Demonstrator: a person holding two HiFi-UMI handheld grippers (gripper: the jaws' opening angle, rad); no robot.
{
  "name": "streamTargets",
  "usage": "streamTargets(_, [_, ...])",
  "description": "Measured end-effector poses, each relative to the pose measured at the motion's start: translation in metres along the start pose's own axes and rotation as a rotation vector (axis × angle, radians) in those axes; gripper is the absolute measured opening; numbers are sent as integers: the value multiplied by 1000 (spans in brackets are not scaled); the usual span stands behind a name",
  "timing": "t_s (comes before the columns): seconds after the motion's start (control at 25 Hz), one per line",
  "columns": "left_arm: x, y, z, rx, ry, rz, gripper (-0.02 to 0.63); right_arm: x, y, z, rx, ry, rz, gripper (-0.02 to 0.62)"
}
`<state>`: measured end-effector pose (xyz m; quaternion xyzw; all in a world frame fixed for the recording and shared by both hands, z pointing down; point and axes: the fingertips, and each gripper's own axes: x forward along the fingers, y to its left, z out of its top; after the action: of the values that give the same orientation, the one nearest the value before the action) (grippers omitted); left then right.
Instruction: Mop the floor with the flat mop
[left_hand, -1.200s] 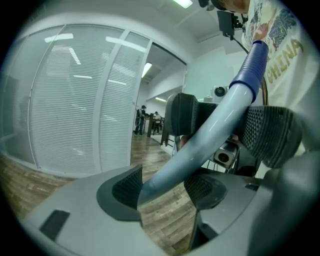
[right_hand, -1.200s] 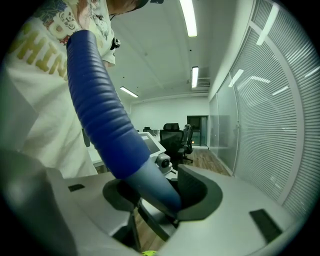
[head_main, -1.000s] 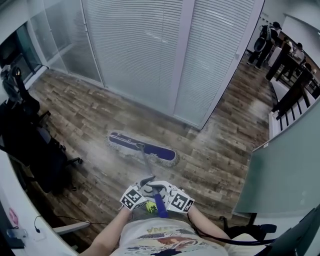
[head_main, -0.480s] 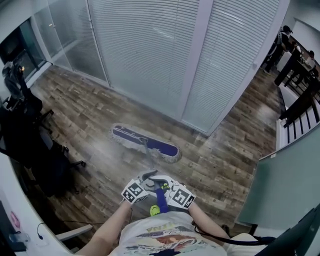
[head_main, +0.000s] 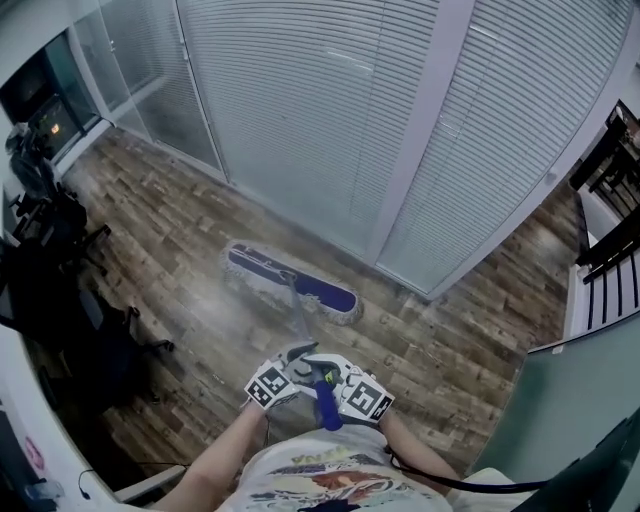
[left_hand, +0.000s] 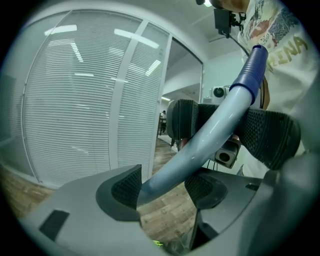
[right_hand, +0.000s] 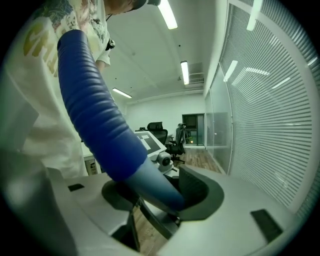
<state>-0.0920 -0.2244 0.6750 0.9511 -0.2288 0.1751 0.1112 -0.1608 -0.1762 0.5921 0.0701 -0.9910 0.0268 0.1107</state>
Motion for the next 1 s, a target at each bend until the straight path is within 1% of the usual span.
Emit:
streamTargets(0.12, [25, 54, 22, -8, -4, 11, 241, 6, -62, 7, 7, 1, 15, 198])
streamTargets(0.28, [51, 115, 41, -22, -2, 34, 242, 14, -129, 10, 18, 0, 25, 199])
streamTargets(0.36, [62, 141, 44, -14, 10, 41, 242, 20, -157, 8, 20, 9, 34, 202])
streamTargets(0.48, [70, 173, 45, -21, 15, 48, 244, 33, -185, 6, 22, 23, 52, 206])
streamTargets(0.6, [68, 198, 50, -30, 14, 58, 245, 48, -205, 9, 23, 22, 58, 206])
streamTargets(0.72, [66, 208, 57, -41, 1, 57, 245, 54, -214, 12, 34, 20, 55, 206])
streamTargets(0.88, [57, 210, 54, -86, -19, 80, 252, 61, -208, 15, 43, 23, 69, 206])
streamTargets(1.0, [46, 206, 50, -101, -23, 90, 253, 66, -197, 17, 35, 18, 79, 206])
